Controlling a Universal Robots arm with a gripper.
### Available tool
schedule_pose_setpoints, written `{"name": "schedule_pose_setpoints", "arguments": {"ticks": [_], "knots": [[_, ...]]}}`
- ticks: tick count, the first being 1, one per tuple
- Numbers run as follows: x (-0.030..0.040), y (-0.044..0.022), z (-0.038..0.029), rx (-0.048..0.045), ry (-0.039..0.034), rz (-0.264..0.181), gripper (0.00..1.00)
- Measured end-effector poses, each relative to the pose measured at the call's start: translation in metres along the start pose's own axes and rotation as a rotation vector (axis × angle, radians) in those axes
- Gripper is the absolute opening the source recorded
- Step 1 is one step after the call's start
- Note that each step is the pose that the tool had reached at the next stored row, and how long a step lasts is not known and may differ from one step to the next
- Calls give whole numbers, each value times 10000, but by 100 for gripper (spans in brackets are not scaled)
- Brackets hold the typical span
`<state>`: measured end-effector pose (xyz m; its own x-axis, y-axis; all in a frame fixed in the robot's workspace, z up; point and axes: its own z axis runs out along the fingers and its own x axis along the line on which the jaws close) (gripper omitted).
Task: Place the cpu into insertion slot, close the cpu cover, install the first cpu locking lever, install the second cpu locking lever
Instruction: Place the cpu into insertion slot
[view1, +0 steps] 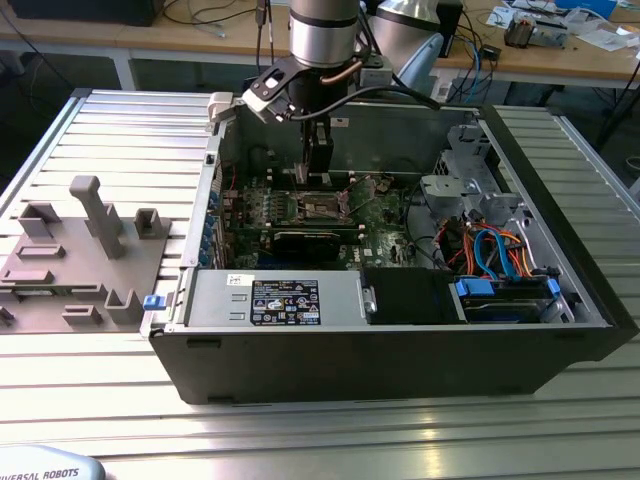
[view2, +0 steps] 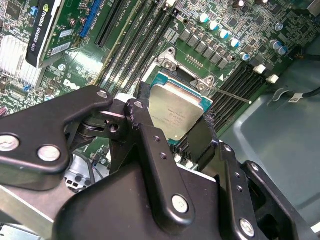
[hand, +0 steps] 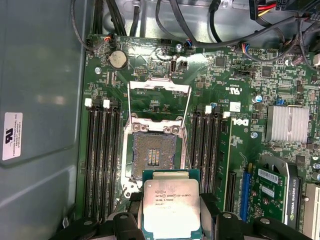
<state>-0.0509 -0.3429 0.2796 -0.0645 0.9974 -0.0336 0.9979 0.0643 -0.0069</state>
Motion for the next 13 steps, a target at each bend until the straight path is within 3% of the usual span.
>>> {"name": "schedule_pose_setpoints", "arguments": {"ticks": [13], "knots": [[7,1,53,0,2,4,54]]}}
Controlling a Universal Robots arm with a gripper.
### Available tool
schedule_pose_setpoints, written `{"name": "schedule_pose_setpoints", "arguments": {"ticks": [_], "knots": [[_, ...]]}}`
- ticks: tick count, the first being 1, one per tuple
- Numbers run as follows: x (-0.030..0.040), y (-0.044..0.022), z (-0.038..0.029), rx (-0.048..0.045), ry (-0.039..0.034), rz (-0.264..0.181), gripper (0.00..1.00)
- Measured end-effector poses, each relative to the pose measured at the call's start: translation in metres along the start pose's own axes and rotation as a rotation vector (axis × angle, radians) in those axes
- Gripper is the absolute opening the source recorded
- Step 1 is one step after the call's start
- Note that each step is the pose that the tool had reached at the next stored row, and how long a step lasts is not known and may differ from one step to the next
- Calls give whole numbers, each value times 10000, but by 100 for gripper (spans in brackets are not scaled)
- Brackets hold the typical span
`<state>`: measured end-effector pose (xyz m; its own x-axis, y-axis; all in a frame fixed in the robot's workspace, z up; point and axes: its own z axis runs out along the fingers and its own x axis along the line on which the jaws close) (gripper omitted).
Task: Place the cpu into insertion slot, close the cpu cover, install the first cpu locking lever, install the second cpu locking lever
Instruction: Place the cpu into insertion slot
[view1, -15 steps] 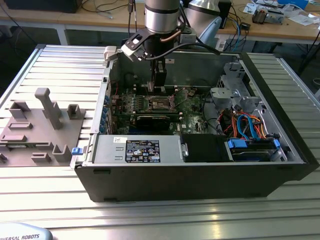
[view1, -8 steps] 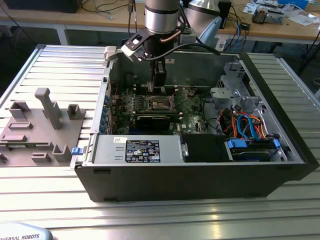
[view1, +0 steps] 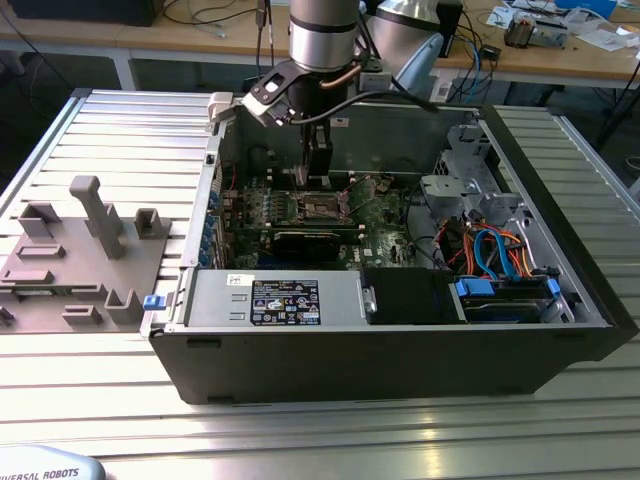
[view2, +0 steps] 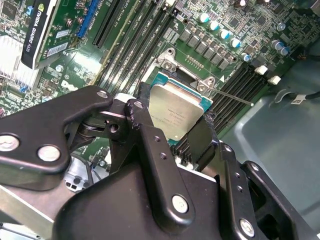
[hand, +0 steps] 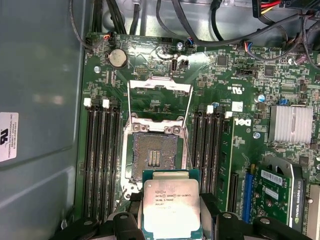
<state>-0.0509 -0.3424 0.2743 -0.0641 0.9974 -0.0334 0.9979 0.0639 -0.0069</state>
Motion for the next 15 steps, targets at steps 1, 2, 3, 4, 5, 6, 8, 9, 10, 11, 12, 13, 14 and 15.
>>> {"name": "schedule_pose_setpoints", "arguments": {"ticks": [1,2,3,4,5,6,8,9,10,11,12,13,14,15], "knots": [[0,0,4,0,0,1,54],[0,0,8,0,0,0,54],[0,0,10,0,0,0,54],[0,0,12,0,0,0,54],[1,0,14,0,0,0,54],[1,0,18,0,0,0,54],[1,0,25,0,0,0,54],[1,0,27,0,0,0,54],[1,0,29,1,0,0,54],[1,0,31,0,0,0,54],[1,0,33,0,0,0,54],[1,0,35,0,0,0,54],[1,0,37,0,0,0,54],[1,0,40,0,0,0,54]]}}
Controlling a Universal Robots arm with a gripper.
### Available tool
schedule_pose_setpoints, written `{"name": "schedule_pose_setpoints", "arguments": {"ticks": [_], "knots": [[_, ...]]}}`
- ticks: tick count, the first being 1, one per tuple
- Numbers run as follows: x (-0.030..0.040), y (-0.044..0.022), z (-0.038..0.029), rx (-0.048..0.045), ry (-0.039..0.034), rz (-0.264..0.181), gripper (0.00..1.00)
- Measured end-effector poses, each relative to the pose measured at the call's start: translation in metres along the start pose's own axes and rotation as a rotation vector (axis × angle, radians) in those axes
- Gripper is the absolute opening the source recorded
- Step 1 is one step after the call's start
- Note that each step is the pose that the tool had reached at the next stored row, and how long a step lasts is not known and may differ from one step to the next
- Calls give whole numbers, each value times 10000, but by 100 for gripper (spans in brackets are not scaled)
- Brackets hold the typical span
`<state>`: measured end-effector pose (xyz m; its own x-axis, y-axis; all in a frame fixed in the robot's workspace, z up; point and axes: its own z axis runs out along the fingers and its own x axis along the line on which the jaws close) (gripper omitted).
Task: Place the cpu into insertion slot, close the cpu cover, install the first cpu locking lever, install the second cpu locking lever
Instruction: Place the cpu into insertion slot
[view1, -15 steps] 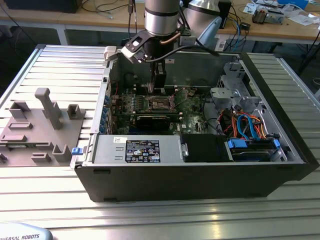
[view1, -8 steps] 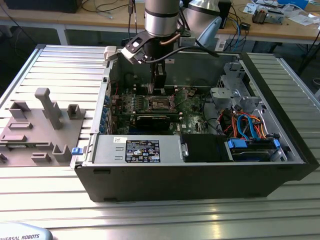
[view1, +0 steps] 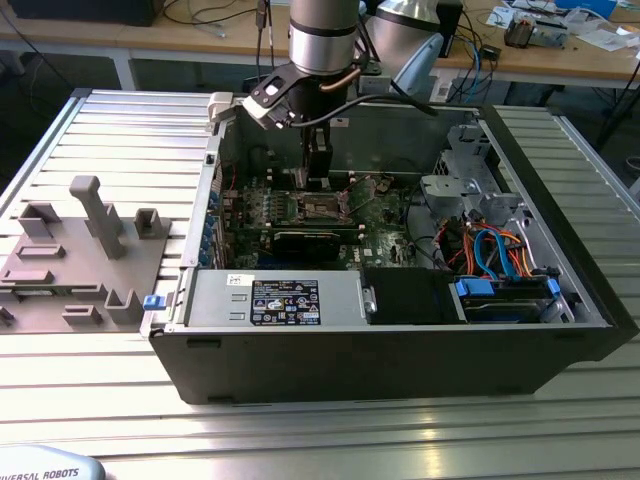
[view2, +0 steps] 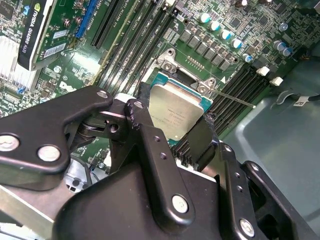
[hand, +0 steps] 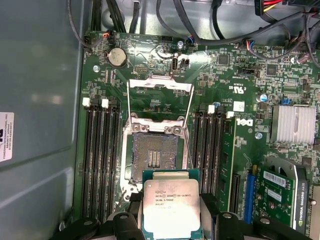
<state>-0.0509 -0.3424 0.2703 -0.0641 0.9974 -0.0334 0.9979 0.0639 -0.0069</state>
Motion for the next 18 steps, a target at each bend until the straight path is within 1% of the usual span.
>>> {"name": "schedule_pose_setpoints", "arguments": {"ticks": [18], "knots": [[1,0,40,0,0,0,54]]}}
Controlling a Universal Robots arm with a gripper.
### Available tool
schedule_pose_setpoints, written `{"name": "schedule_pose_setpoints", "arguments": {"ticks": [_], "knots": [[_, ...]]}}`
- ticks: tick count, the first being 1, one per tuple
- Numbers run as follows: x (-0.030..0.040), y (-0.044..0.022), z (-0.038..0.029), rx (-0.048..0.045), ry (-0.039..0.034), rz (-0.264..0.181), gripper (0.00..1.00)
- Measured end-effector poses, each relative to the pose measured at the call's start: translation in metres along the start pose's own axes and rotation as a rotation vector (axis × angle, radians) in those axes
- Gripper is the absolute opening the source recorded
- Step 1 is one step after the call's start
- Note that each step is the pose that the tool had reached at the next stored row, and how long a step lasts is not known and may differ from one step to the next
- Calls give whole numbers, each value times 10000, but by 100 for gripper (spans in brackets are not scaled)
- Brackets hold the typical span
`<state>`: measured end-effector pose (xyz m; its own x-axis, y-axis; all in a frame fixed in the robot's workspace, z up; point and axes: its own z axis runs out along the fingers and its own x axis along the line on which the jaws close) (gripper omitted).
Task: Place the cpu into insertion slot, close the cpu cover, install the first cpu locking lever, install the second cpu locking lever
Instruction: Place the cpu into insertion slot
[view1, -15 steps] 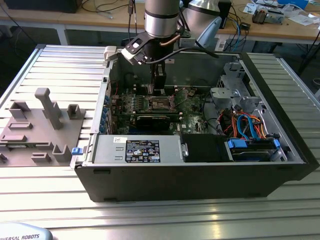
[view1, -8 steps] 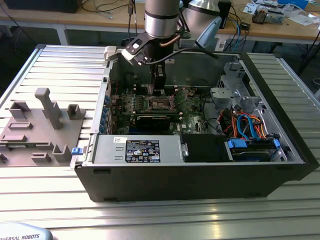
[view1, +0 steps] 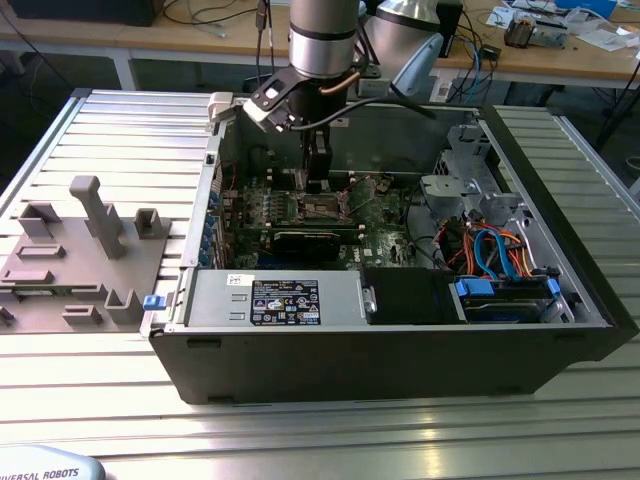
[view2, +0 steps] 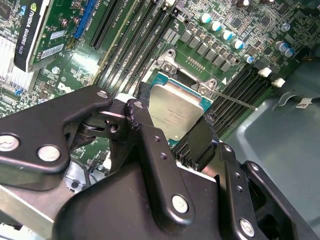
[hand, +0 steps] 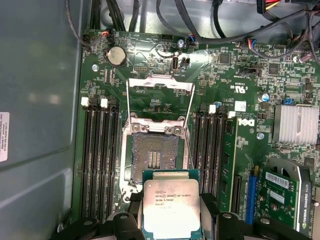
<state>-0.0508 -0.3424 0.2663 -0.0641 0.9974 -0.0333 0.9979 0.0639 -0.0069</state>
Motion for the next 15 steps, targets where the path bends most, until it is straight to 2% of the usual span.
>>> {"name": "schedule_pose_setpoints", "arguments": {"ticks": [15], "knots": [[1,3,27,0,0,0,54]]}}
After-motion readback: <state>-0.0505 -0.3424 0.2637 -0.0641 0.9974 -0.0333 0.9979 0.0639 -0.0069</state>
